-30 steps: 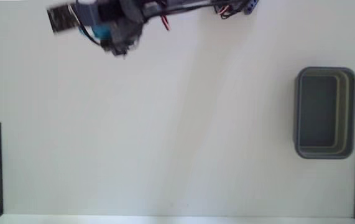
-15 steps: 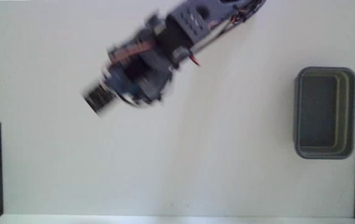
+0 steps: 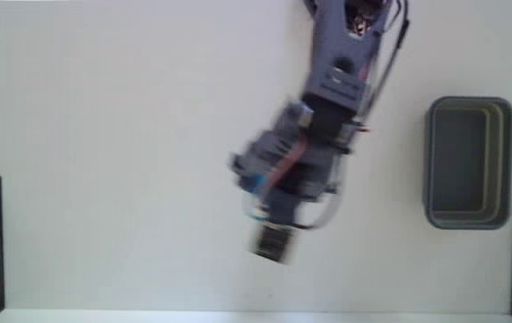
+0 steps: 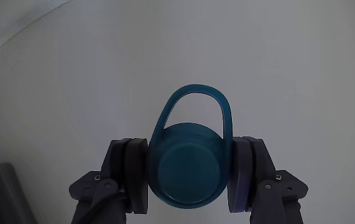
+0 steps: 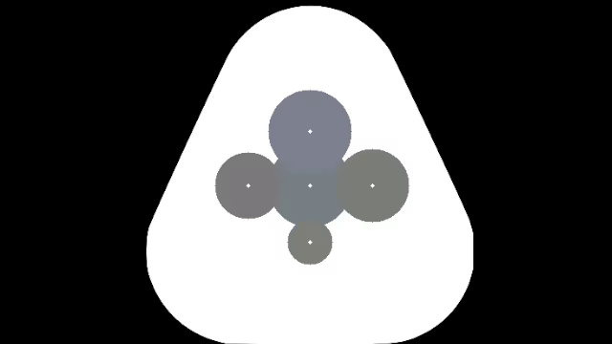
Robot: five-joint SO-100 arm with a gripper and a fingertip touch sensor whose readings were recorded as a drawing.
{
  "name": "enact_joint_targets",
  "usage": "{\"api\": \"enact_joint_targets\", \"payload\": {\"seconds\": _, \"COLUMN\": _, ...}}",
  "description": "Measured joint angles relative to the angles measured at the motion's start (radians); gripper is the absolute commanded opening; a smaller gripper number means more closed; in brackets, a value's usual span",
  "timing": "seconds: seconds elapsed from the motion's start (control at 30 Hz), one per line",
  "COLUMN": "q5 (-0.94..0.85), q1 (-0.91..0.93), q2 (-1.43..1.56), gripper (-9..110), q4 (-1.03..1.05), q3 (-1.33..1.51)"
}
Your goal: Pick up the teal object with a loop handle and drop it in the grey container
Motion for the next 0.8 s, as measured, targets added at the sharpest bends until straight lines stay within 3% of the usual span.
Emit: {"api": "enact_joint_targets", "payload": {"seconds": 0.8, "q5": -0.002, "q1": -0.695, "q2": -0.097, "gripper": 66, "q4": 0.018, "q3": -0.104}}
